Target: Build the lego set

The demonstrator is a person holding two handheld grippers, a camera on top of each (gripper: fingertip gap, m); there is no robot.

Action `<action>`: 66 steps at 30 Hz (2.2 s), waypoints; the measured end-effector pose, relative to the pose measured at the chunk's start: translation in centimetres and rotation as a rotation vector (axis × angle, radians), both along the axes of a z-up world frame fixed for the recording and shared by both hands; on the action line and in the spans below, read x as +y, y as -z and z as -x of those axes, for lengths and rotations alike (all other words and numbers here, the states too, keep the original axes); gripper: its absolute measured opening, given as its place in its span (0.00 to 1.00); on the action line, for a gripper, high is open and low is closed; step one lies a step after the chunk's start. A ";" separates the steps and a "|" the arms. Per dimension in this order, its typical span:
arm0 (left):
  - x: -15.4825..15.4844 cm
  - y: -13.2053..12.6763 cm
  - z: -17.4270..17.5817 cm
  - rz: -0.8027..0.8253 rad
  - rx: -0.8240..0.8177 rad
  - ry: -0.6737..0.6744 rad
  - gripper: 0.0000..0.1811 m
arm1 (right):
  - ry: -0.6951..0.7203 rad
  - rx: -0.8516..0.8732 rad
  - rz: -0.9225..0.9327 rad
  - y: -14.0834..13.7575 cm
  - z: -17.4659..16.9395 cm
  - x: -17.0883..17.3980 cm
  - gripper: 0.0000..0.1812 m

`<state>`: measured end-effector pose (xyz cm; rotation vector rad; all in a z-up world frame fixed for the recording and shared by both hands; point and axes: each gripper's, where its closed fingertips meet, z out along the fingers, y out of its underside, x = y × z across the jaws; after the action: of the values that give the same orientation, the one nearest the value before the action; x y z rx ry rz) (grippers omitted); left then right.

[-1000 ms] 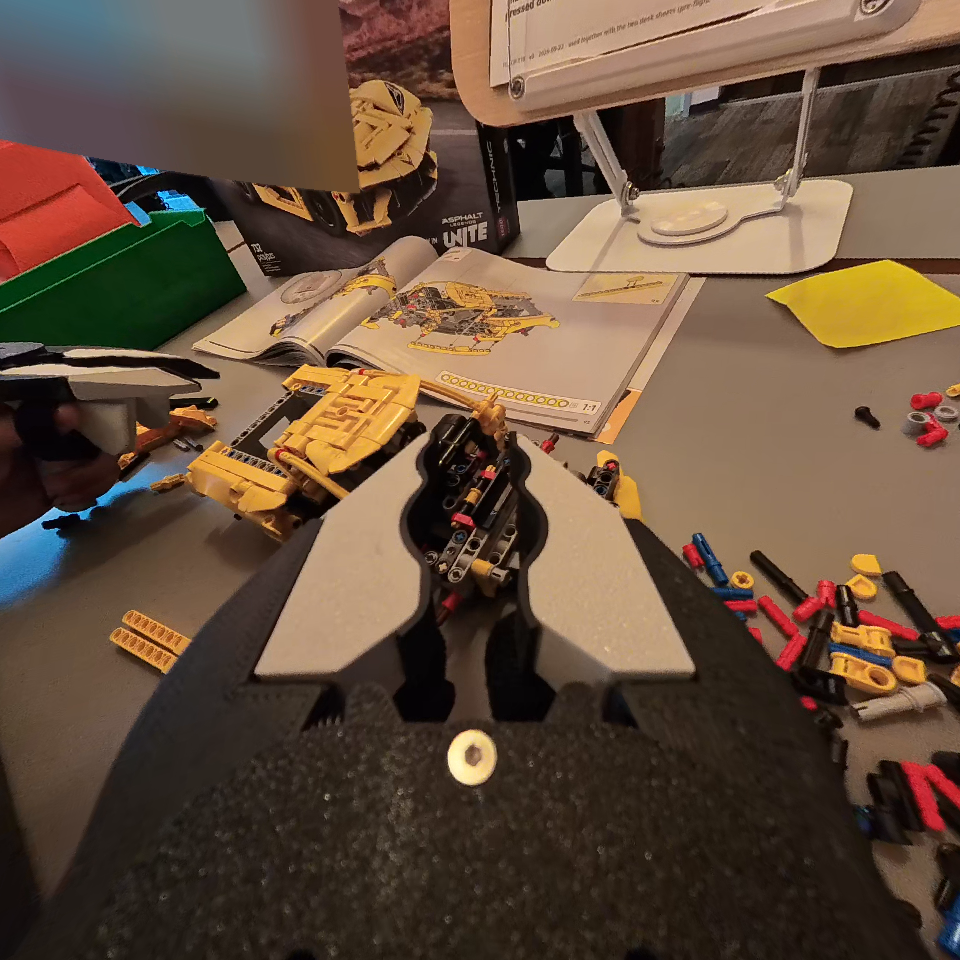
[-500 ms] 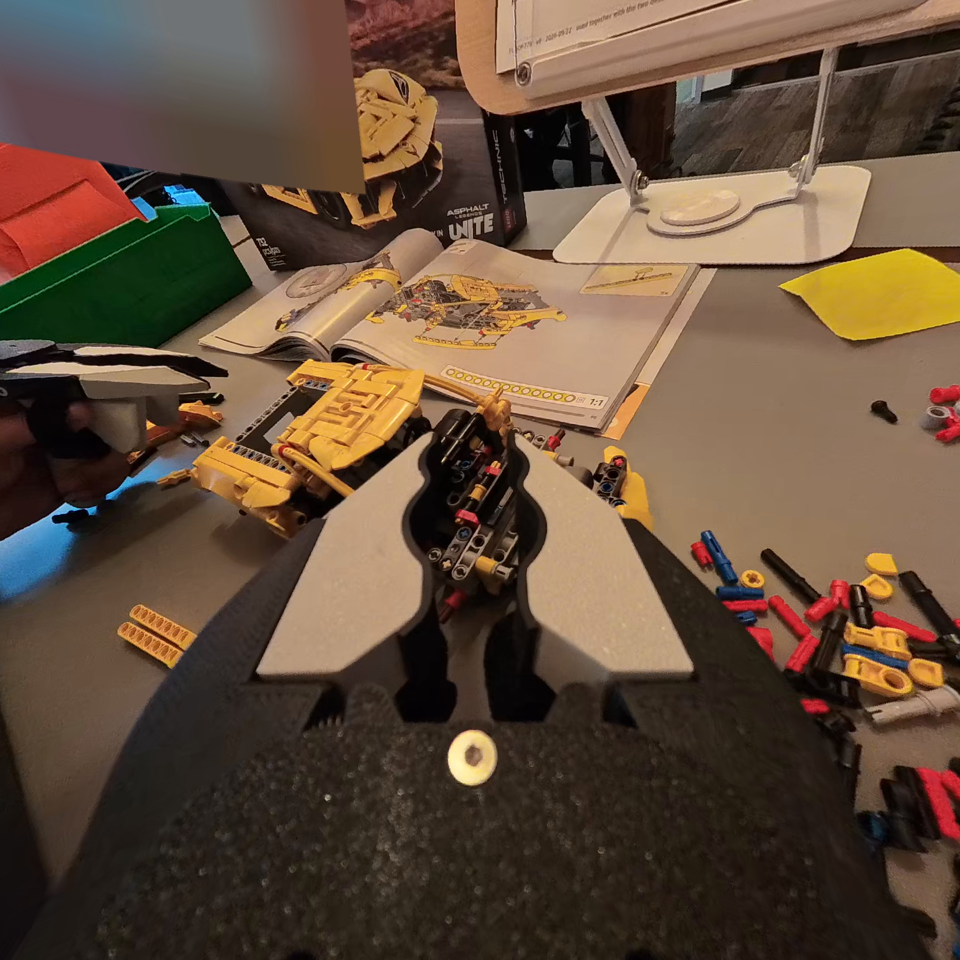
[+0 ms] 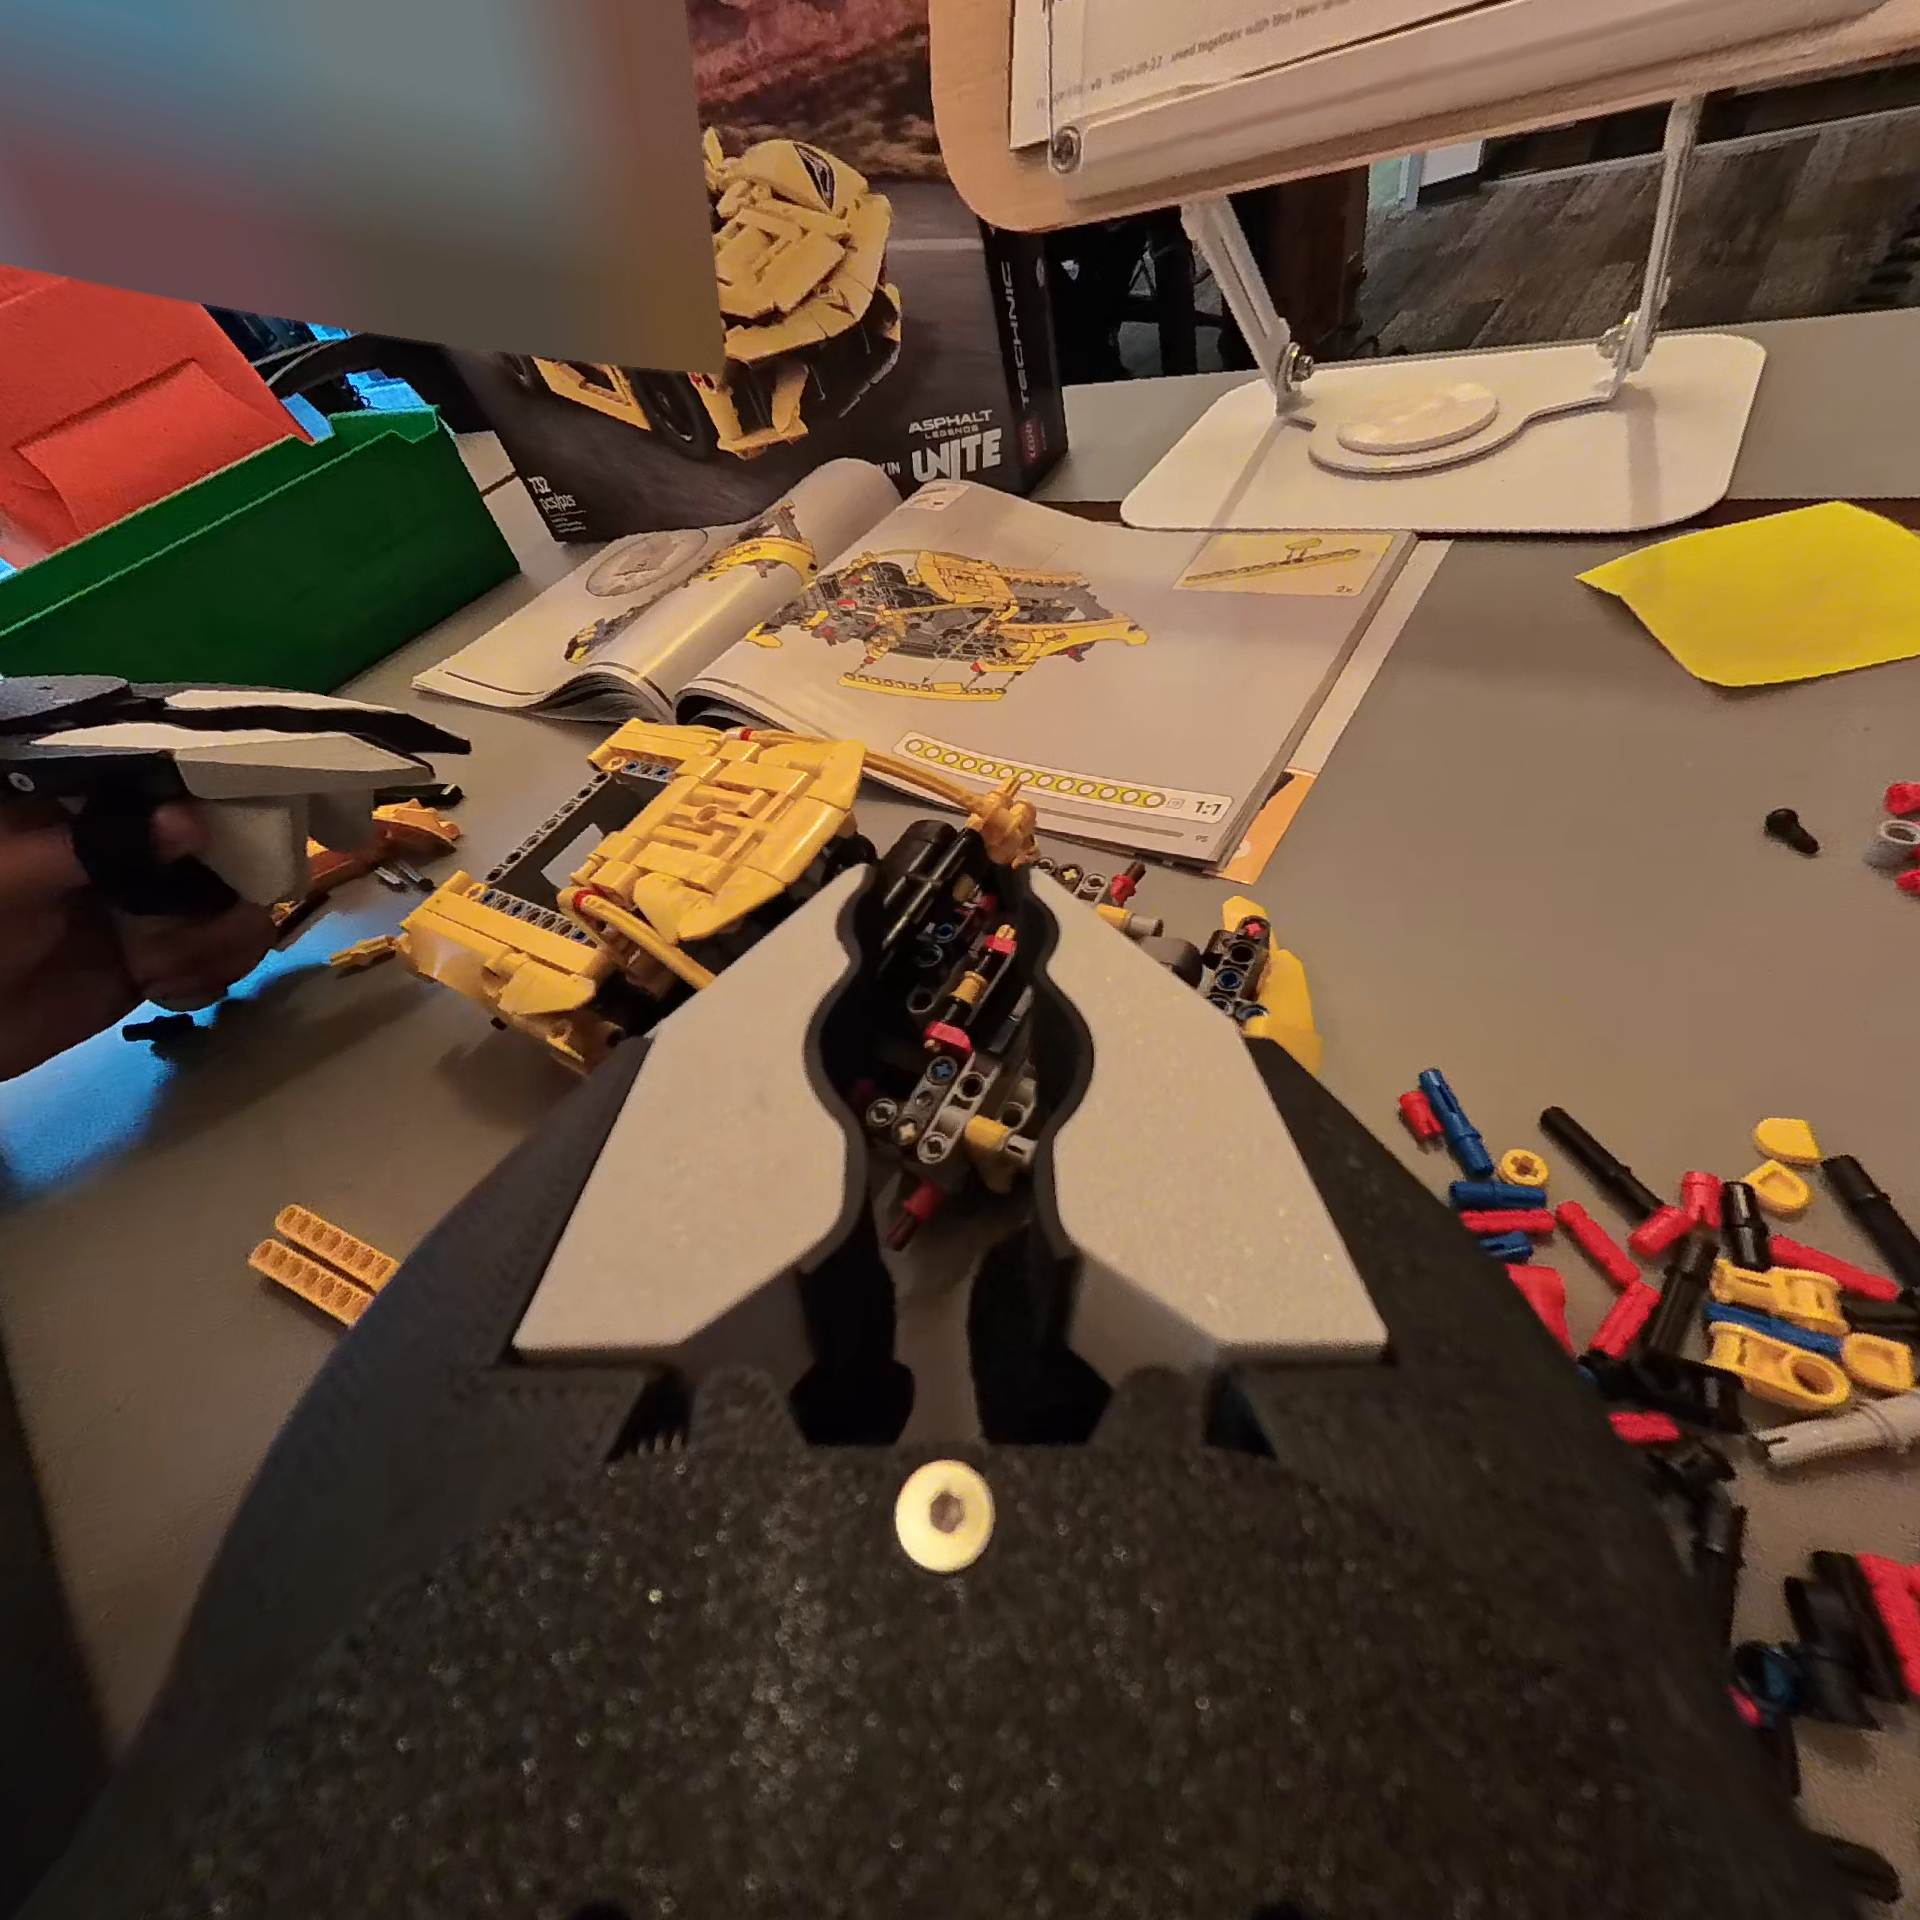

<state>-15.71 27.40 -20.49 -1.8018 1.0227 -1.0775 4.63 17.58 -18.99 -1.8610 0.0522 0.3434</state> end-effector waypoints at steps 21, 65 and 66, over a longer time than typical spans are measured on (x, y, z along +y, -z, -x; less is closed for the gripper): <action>-6.8 -0.2 -0.8 -0.200 0.089 0.206 0.17 | -0.143 -0.223 -0.095 -1.8 4.8 -2.4 0.12; -16.3 5.3 -1.6 -0.202 0.441 0.600 0.17 | -0.744 -0.182 0.340 4.2 14.8 -9.4 0.15; -16.0 5.5 -1.5 -0.202 0.447 0.593 0.17 | -0.747 -0.210 0.353 4.6 14.8 -9.5 0.16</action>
<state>-14.22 11.44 -26.00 -1.6440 1.9492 -0.8625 -10.14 8.09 -23.64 -2.2059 -0.7863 0.6773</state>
